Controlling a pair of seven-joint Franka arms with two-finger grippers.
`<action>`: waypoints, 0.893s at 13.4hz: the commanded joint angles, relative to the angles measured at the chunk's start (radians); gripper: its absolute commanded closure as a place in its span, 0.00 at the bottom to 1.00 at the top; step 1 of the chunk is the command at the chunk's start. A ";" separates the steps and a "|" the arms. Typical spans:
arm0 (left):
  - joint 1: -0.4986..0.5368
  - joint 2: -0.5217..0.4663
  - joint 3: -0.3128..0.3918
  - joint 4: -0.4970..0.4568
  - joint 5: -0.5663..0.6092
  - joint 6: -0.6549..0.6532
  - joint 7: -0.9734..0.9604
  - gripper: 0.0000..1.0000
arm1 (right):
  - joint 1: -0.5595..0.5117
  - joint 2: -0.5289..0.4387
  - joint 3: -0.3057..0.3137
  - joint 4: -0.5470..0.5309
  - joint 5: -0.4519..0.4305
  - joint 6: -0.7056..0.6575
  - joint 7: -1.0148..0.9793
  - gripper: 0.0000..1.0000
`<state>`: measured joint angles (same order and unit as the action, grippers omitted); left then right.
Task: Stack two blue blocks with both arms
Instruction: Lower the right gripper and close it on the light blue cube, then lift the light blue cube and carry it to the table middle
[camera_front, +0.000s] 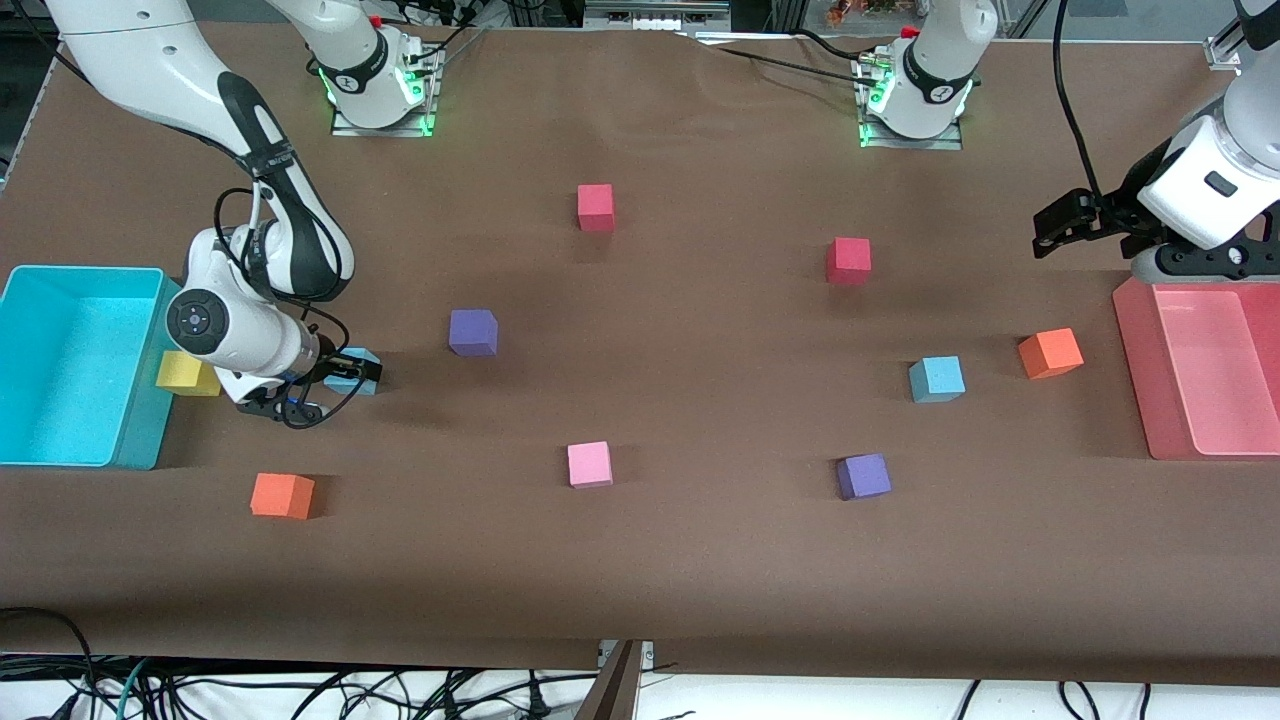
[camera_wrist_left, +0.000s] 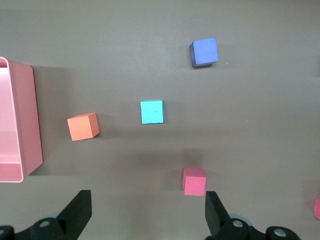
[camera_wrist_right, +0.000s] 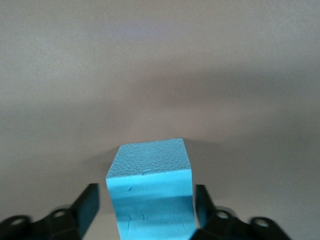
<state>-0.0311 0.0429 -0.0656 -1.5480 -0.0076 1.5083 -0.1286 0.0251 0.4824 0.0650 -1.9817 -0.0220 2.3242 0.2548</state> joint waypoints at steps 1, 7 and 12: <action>0.004 -0.025 -0.003 -0.020 0.017 -0.007 -0.003 0.00 | -0.004 0.004 0.003 -0.002 -0.003 -0.041 -0.028 0.75; 0.004 -0.023 0.000 -0.018 0.017 -0.007 -0.003 0.00 | 0.041 0.004 0.007 0.199 -0.036 -0.306 -0.026 1.00; 0.004 -0.020 0.000 -0.018 0.017 -0.007 -0.003 0.00 | 0.169 0.024 0.009 0.452 -0.019 -0.593 0.018 1.00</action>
<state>-0.0306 0.0428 -0.0642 -1.5481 -0.0076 1.5074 -0.1287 0.1425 0.4786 0.0754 -1.6335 -0.0421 1.8278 0.2401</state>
